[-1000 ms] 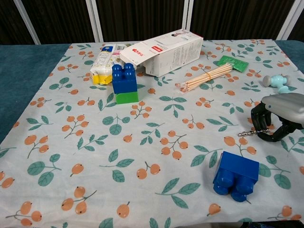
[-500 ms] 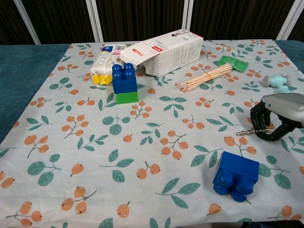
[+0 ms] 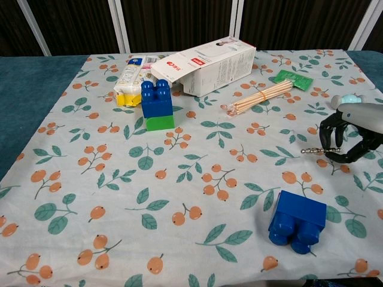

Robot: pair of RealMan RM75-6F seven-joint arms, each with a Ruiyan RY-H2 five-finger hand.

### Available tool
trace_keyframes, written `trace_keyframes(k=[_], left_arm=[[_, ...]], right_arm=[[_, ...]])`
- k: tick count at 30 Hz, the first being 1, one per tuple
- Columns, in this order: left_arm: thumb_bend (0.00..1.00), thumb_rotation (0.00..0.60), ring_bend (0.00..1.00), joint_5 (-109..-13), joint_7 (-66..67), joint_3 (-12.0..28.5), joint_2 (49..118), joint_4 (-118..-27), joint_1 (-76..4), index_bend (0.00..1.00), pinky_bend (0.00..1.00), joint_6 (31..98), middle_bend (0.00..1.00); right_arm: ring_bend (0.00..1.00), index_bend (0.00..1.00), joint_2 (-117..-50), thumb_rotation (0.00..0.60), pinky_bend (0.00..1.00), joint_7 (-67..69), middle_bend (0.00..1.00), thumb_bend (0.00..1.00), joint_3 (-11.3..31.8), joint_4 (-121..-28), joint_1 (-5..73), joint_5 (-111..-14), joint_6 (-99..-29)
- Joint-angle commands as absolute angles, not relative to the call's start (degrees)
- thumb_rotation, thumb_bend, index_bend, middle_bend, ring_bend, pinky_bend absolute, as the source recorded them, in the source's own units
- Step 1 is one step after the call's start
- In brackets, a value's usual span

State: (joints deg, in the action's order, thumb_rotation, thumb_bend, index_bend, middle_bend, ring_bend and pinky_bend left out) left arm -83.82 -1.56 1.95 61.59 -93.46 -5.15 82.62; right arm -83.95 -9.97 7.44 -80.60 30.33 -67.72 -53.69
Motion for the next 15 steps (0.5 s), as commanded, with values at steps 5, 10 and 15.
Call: trace_keyframes(k=[5, 10, 15], left_arm=[[0.33, 0.6, 0.01, -83.9, -1.84, 1.96, 61.55, -93.36, -5.15, 0.09, 0.02, 82.65, 0.01], [0.33, 0.6, 0.01, -83.91, -1.9, 1.94, 61.55, -93.35, -5.16, 0.09, 0.02, 82.6, 0.01], [0.33, 0.6, 0.01, -83.86, -1.81, 2.0, 61.59, -93.46, -5.18, 0.09, 0.02, 82.62, 0.01]], right_arm=[[0.44, 0.64, -78.39, 0.6, 0.22, -6.14, 0.45, 0.39, 11.44, -87.08, 31.65, -66.19, -52.95], [0.46, 0.64, -73.42, 0.6, 0.23, -3.57, 0.47, 0.39, 15.1, -92.68, 32.79, -63.38, -51.91], [0.47, 0.64, -69.15, 0.6, 0.23, -4.66, 0.47, 0.39, 17.33, -96.95, 34.15, -60.22, -51.24]])
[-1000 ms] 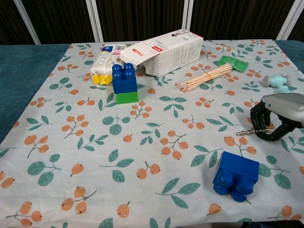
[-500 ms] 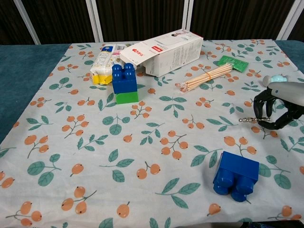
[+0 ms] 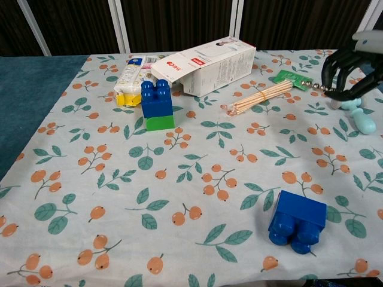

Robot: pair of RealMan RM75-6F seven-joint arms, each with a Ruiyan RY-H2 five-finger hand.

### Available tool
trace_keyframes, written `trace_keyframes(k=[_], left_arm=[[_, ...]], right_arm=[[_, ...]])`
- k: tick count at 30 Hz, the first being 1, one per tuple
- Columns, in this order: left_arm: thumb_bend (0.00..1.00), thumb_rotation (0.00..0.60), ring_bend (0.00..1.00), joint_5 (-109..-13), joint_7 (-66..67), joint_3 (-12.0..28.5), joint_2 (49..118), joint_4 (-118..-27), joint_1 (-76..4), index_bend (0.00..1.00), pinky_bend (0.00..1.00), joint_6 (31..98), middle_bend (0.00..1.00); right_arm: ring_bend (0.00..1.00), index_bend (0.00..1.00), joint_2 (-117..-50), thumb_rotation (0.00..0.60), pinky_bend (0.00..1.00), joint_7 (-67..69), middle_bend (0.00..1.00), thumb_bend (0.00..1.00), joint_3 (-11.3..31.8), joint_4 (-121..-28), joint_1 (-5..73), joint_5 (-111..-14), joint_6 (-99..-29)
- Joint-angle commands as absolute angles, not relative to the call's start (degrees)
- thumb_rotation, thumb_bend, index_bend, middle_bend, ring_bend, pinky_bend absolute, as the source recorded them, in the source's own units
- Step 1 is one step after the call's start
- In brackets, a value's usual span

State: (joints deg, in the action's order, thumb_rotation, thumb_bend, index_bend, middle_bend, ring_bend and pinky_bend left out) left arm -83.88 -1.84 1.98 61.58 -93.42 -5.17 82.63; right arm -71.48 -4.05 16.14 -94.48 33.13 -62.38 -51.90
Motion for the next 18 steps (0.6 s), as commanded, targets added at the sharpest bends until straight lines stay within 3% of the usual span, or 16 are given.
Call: trace_keyframes(k=[1, 18], left_arm=[[0.33, 0.6, 0.01, -83.83, -1.8, 1.99, 61.59, -93.46, -5.17, 0.09, 0.02, 82.6, 0.01], [0.33, 0.6, 0.01, -83.74, -1.76, 2.03, 61.55, -93.48, -5.2, 0.09, 0.02, 82.54, 0.01]], right_arm=[[0.47, 0.64, -68.29, 0.6, 0.23, -4.97, 0.47, 0.39, 17.65, -97.97, 34.45, -59.33, -50.91], [0.47, 0.64, -61.33, 0.6, 0.24, -7.91, 0.47, 0.39, 23.95, -109.15, 44.16, -44.1, -47.1]])
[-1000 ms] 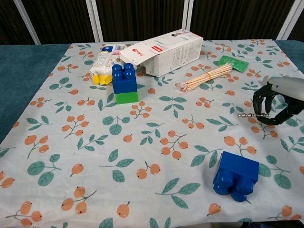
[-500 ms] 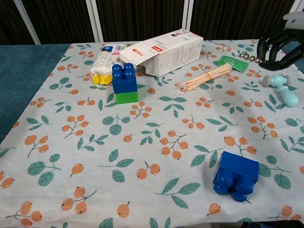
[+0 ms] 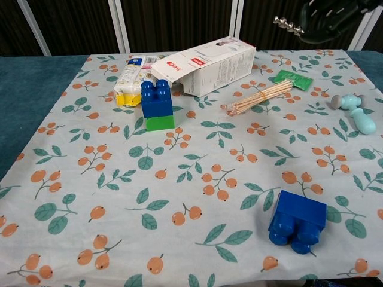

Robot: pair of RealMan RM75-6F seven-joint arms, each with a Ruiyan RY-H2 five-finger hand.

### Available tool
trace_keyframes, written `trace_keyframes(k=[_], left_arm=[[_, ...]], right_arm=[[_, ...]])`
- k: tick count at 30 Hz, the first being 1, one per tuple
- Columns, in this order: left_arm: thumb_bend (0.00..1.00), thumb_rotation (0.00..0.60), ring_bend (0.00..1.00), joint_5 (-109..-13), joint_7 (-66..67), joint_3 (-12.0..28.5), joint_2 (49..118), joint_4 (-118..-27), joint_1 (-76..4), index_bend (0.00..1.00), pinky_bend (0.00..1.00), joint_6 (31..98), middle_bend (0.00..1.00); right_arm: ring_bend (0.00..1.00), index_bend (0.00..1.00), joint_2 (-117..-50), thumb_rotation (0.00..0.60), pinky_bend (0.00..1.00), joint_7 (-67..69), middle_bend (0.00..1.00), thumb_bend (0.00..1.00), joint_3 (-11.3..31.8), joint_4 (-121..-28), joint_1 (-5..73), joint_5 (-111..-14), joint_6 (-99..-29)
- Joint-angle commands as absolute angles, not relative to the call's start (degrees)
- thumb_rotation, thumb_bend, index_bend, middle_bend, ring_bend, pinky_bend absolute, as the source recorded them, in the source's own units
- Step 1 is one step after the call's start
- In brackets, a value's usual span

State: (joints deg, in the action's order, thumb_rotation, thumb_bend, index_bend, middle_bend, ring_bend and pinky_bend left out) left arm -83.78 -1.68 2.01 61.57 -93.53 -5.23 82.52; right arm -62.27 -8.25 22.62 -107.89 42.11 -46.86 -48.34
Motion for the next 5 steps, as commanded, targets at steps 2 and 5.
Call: trace_keyframes(k=[2, 5], left_arm=[[0.33, 0.6, 0.01, -83.7, -1.97, 2.04, 61.5, -93.43, -5.18, 0.09, 0.02, 82.54, 0.01], [0.33, 0.6, 0.01, -83.8, -1.98, 2.0, 61.5, -93.41, -5.24, 0.09, 0.02, 82.45, 0.01]], right_arm=[[0.47, 0.64, -60.89, 0.6, 0.24, -7.64, 0.47, 0.39, 24.16, -109.58, 44.82, -43.15, -47.1], [0.47, 0.64, -60.23, 0.6, 0.24, -7.61, 0.47, 0.39, 23.98, -110.18, 45.35, -42.51, -47.55]])
